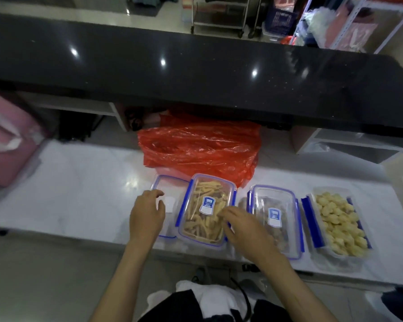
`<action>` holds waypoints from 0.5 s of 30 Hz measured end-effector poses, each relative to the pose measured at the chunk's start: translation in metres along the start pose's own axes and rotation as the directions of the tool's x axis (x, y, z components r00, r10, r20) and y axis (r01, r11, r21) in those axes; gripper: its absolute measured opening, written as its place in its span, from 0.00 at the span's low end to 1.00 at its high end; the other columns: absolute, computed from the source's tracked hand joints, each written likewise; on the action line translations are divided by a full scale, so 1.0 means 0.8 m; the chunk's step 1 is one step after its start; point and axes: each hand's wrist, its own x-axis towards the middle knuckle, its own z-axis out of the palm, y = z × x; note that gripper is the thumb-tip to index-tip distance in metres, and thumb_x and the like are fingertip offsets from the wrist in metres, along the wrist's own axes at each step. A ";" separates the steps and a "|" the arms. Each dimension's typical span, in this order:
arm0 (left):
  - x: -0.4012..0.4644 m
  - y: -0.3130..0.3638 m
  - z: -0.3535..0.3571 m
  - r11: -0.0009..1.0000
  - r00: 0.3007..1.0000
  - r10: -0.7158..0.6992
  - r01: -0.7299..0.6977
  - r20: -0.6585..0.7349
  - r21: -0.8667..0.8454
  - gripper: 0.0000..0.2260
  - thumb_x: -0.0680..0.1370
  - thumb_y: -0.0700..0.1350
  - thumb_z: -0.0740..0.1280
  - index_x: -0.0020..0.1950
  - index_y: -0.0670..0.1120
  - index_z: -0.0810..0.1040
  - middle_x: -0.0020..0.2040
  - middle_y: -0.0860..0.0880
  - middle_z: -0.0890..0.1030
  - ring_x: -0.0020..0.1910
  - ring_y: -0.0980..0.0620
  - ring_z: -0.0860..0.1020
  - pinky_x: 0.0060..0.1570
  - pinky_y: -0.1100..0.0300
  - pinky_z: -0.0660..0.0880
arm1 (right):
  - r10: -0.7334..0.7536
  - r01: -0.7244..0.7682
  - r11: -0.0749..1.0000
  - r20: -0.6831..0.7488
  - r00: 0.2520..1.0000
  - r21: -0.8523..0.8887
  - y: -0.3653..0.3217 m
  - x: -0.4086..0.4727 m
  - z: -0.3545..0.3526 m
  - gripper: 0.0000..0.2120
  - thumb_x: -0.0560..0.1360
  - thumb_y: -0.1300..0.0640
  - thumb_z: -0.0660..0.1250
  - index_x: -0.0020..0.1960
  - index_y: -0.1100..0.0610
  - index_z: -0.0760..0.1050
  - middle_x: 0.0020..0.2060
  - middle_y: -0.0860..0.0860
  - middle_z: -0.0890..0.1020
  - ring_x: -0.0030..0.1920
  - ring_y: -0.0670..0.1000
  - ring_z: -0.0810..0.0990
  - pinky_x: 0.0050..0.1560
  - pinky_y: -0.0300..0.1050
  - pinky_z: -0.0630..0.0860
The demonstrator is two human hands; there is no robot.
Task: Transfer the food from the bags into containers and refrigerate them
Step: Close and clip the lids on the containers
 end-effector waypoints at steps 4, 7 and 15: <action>-0.003 -0.064 0.005 0.946 0.945 -0.293 0.265 0.143 0.188 0.25 0.77 0.53 0.74 0.70 0.45 0.73 0.64 0.42 0.77 0.61 0.40 0.76 0.55 0.45 0.78 | 0.003 0.002 0.996 0.060 0.998 -0.089 -0.012 0.005 0.017 0.22 0.80 0.49 0.64 0.73 0.47 0.71 0.74 0.47 0.71 0.72 0.50 0.71 0.69 0.56 0.74; -0.010 -0.079 0.014 0.928 0.917 -0.351 0.315 0.190 0.198 0.28 0.74 0.57 0.78 0.66 0.46 0.72 0.62 0.44 0.76 0.59 0.42 0.76 0.53 0.47 0.78 | 0.084 -0.050 0.985 0.210 0.974 -0.166 -0.026 0.005 0.017 0.41 0.75 0.34 0.68 0.81 0.41 0.54 0.81 0.44 0.45 0.80 0.51 0.37 0.80 0.68 0.44; -0.002 -0.111 0.005 0.825 0.851 -0.406 0.498 0.334 -0.266 0.14 0.73 0.46 0.81 0.47 0.42 0.79 0.42 0.45 0.82 0.42 0.44 0.80 0.39 0.55 0.76 | 0.169 -0.101 0.968 0.299 0.939 -0.229 -0.027 0.001 0.029 0.55 0.70 0.33 0.72 0.81 0.37 0.37 0.82 0.46 0.34 0.77 0.49 0.25 0.78 0.62 0.37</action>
